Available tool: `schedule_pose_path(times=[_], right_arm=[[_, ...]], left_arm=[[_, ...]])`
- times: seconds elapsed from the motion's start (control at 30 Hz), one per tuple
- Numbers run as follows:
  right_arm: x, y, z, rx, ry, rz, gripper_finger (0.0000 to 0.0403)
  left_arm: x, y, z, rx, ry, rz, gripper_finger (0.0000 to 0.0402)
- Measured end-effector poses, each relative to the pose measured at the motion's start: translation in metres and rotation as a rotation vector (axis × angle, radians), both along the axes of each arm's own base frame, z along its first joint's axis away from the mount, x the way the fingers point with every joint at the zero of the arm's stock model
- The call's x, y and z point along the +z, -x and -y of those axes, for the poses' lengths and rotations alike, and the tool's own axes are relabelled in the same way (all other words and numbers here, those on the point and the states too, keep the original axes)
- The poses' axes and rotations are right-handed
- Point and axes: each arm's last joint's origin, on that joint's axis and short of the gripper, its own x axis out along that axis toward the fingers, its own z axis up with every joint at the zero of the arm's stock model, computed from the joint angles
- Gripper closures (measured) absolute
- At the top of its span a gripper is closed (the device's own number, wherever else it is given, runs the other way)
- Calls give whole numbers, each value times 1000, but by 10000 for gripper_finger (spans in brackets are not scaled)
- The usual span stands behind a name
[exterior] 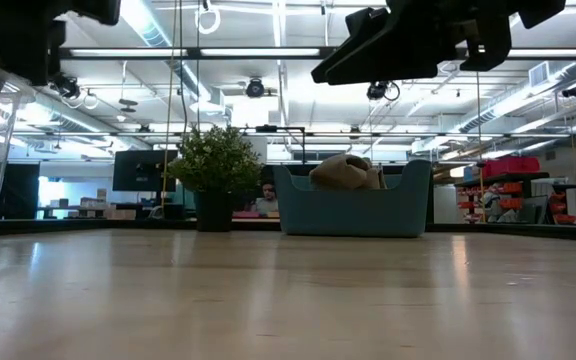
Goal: Pick & Place hat
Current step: Put the left blue cap into the transparent bin
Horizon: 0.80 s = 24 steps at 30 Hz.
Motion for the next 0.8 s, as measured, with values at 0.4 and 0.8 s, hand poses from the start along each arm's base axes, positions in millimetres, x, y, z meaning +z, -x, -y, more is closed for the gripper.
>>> schedule_pose_path(times=[0.4, 0.8], right_arm=[[-1, 1, 0, -2, 2, -11, 243], [-3, 2, 1, -4, 10, -34, 243]], left_arm=[[19, 12, 12, -74, 27, -91, 400], [33, 45, 31, 46, 20, -242, 400]])
